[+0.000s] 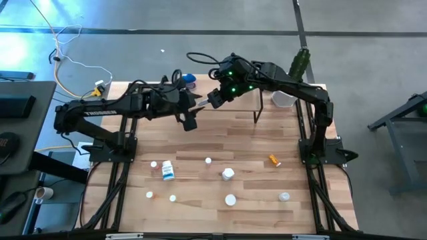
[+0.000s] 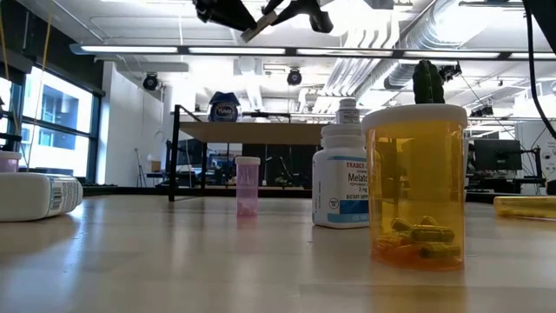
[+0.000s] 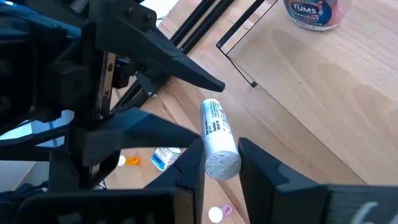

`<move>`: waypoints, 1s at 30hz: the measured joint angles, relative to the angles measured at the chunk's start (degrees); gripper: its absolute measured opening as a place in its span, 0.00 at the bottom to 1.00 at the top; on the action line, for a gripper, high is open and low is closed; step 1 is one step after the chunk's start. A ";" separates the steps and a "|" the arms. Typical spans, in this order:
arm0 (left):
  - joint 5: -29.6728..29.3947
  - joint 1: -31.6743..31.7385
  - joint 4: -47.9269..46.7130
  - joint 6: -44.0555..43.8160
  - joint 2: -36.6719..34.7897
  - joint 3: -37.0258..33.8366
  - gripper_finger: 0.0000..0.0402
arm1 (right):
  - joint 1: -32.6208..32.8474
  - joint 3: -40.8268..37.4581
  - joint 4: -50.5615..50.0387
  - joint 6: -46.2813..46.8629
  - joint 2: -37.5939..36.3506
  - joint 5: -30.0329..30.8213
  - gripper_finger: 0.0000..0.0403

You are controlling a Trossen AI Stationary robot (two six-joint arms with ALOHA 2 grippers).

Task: Pick and place medicine bottles onto shelf by color
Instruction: Put the yellow pill bottle on the shelf

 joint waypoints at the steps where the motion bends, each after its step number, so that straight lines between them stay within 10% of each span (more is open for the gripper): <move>1: -0.09 0.00 -0.08 0.01 0.00 0.00 0.42 | 0.00 0.00 0.10 0.00 0.00 0.00 0.16; 10: -0.22 0.00 -0.23 -0.02 0.02 0.00 0.24 | 0.00 0.00 1.13 0.26 0.02 -0.68 0.16; 30: -0.69 0.04 -0.43 -1.52 0.02 0.00 0.20 | 0.15 0.00 2.44 1.58 0.02 -2.21 0.16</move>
